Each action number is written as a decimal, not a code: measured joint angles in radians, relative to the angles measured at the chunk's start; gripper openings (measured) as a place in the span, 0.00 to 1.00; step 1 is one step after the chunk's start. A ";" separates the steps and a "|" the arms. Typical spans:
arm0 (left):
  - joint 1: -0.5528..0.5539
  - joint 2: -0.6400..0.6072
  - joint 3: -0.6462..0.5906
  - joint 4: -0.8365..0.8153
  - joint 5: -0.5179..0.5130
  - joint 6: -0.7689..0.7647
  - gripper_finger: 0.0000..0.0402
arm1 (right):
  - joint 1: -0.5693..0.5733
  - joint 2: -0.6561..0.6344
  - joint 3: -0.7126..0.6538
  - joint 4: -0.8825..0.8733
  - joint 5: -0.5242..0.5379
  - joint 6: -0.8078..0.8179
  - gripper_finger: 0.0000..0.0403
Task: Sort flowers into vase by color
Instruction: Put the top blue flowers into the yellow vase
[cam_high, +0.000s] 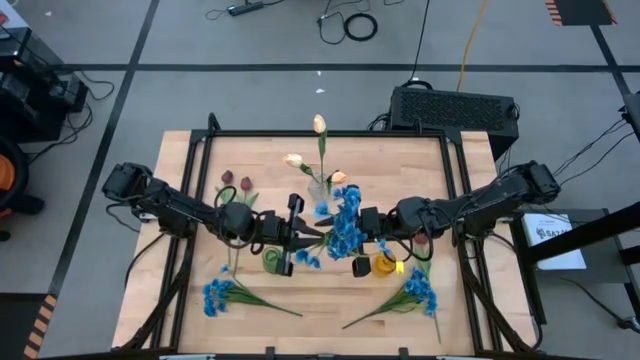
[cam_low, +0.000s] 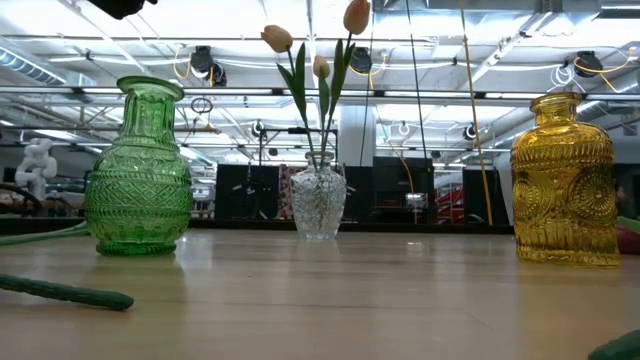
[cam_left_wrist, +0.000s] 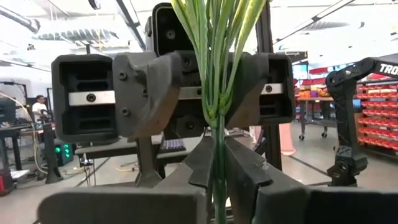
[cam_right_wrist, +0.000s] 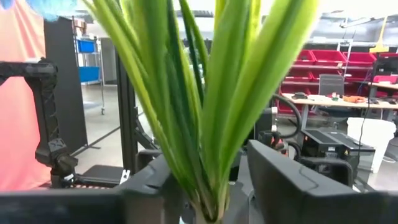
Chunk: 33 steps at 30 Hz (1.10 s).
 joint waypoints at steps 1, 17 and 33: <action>0.000 0.000 0.000 -0.004 0.000 0.000 0.10 | 0.000 -0.004 0.000 -0.012 0.000 0.003 0.37; 0.000 -0.012 0.000 -0.067 -0.011 0.000 0.32 | 0.033 -0.151 -0.001 -0.254 0.092 0.036 0.02; -0.003 -0.141 -0.001 -0.335 -0.090 -0.018 0.46 | 0.105 -0.342 -0.001 -0.556 0.194 0.192 0.01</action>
